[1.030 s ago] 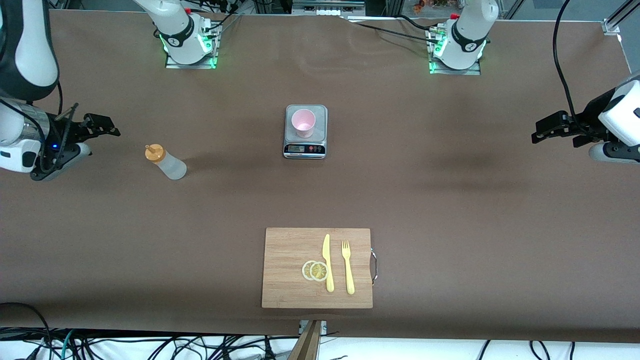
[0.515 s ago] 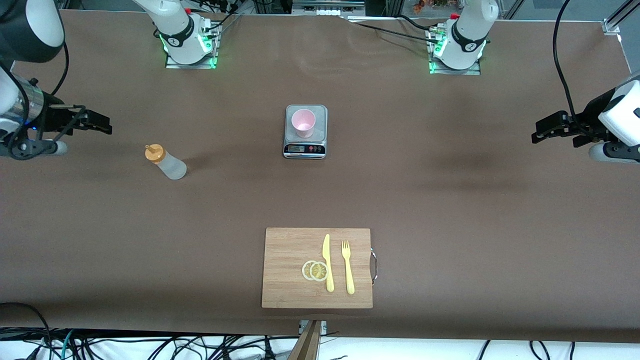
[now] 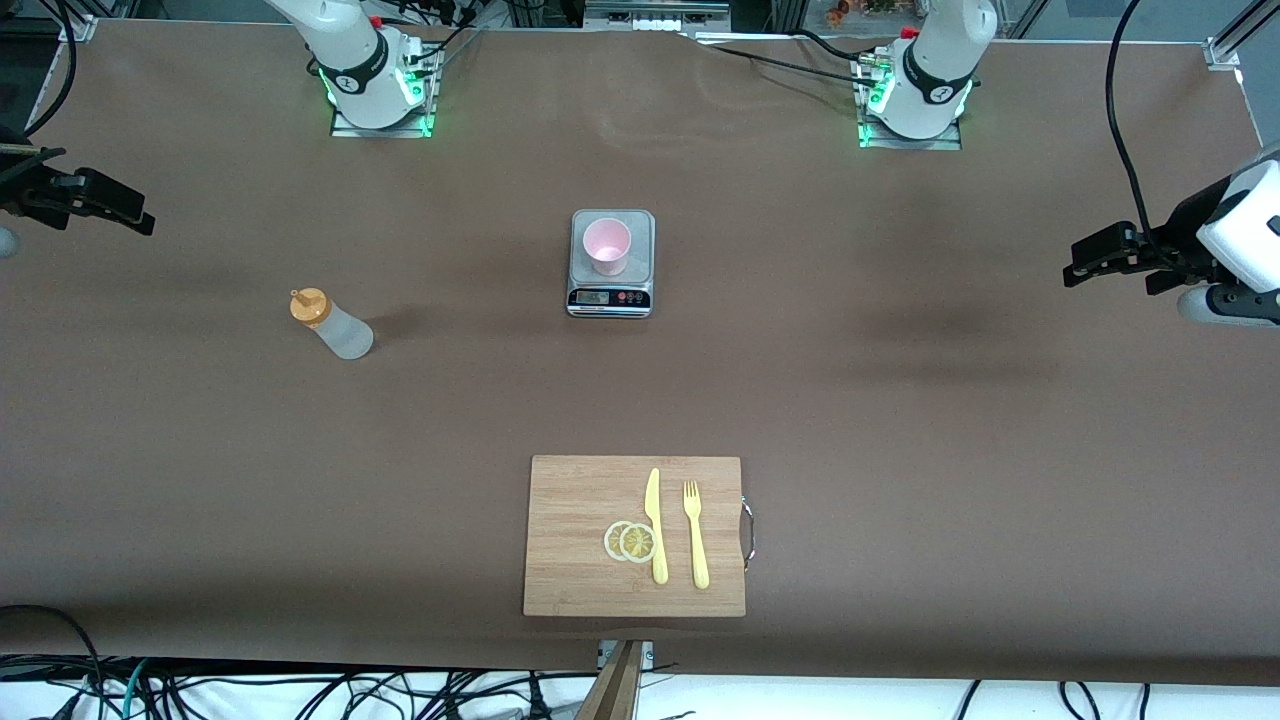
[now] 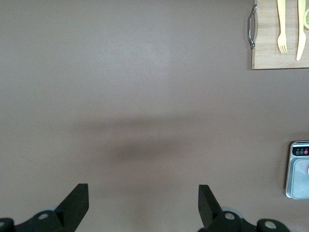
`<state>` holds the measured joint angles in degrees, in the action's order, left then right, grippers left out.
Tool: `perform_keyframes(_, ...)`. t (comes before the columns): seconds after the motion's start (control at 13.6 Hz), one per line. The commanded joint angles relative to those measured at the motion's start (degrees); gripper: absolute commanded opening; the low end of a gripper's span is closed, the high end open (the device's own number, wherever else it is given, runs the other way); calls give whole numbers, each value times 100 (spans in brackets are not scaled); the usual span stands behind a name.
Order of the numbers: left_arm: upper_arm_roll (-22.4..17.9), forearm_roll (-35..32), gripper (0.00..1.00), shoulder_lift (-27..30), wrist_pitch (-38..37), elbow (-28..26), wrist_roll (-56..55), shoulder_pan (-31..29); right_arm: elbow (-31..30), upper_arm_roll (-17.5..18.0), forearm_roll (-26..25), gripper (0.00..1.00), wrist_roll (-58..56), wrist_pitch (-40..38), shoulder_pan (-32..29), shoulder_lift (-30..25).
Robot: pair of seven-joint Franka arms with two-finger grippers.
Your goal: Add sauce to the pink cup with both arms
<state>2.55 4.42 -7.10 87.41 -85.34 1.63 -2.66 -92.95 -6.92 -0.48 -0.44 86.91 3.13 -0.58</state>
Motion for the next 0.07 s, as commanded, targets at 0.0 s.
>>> perform_keyframes(0.0, -9, -99, 100, -64, -119, 167, 110, 20, -91, 15, -4, 100, 97, 18, -6, -38)
